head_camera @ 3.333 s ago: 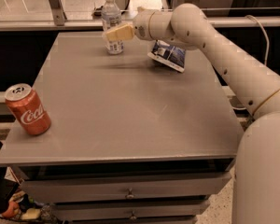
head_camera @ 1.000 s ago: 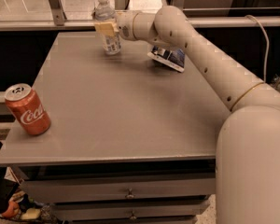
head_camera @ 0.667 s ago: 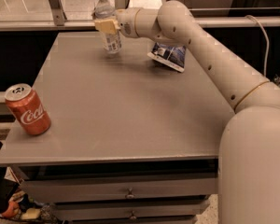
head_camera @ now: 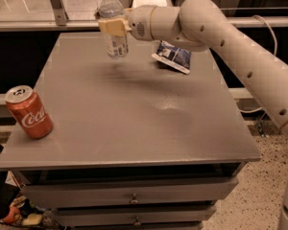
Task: Move blue plastic bottle near coke can
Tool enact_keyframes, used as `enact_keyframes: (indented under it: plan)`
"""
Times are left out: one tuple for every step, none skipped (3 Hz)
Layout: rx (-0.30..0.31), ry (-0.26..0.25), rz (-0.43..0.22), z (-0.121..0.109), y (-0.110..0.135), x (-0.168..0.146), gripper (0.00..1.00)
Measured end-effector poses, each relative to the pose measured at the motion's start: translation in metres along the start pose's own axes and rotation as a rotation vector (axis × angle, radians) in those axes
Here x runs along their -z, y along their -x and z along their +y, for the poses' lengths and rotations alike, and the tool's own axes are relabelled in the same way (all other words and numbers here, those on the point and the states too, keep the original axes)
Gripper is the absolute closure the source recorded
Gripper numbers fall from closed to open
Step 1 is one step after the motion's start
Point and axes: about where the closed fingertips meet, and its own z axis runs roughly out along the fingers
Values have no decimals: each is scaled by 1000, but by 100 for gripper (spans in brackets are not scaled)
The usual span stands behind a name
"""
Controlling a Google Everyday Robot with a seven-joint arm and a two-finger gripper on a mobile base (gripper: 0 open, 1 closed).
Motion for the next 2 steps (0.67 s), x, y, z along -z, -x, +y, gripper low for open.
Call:
enact_keyframes:
  plan:
    - [-8,36,-29,51,-10,17,100]
    - [5,63,-10,113,-26,13,100]
